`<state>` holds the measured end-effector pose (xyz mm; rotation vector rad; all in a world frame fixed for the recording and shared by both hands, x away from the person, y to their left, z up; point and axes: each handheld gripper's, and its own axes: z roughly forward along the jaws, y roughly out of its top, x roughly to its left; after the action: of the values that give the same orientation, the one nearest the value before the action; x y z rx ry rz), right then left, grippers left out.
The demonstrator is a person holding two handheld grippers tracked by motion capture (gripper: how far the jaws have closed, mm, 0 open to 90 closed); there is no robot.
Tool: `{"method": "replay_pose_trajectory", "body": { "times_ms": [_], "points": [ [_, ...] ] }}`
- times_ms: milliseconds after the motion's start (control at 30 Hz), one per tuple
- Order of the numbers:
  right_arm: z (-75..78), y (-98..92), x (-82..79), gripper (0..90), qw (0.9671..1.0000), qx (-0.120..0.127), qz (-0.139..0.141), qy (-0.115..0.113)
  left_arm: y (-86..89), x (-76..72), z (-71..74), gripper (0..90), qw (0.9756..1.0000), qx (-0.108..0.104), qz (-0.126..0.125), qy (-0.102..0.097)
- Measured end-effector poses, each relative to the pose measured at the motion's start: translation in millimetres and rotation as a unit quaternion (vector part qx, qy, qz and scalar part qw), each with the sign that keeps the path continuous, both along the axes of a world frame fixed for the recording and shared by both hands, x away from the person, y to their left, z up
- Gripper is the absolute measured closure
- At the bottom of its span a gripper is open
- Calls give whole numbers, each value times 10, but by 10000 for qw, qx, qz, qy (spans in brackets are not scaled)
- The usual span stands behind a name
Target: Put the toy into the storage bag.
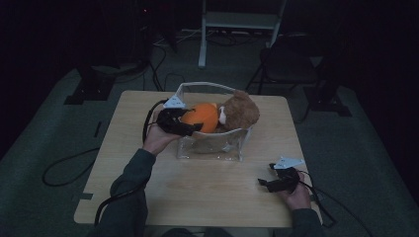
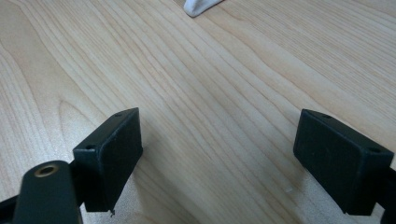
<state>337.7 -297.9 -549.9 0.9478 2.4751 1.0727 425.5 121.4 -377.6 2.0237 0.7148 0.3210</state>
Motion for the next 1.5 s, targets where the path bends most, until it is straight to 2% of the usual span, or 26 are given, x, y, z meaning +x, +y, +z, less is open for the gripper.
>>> {"method": "replay_pose_trajectory", "body": {
  "times_ms": [367,467,600,733,900,967,1067,1100,1200,1267,1367,1500],
  "points": [
    [0,0,1,147,10000,0,-7,0,20,-1,14,198,9998,-73,-157,103],
    [0,0,1,147,10000,-1,-7,-1,33,-7,22,264,9998,-83,-170,86],
    [0,0,1,147,10000,0,-6,-1,66,0,28,401,9997,-105,-187,115],
    [0,1,1,147,10000,0,-9,1,62,2,34,474,9997,-44,-168,146],
    [0,1,1,147,10000,0,-9,1,54,4,54,494,9997,98,-103,202],
    [0,1,1,147,10000,0,-9,0,43,0,69,494,9996,191,-21,187],
    [0,1,1,147,10000,0,-9,1,34,-14,95,481,9995,320,50,56],
    [0,1,1,147,10000,0,-8,0,42,-18,101,470,9996,289,51,35],
    [0,0,2,147,10000,-2,-5,-9,125,-43,138,464,9999,-102,13,-14],
    [0,0,2,147,10000,-1,-3,-9,196,-61,181,461,9996,-262,93,-72],
    [0,1,1,147,10000,2,-7,0,290,-86,235,462,9989,-387,211,-144],
    [0,1,1,147,10000,0,-13,-3,384,-108,255,461,9984,-428,309,-198]
  ]
}}
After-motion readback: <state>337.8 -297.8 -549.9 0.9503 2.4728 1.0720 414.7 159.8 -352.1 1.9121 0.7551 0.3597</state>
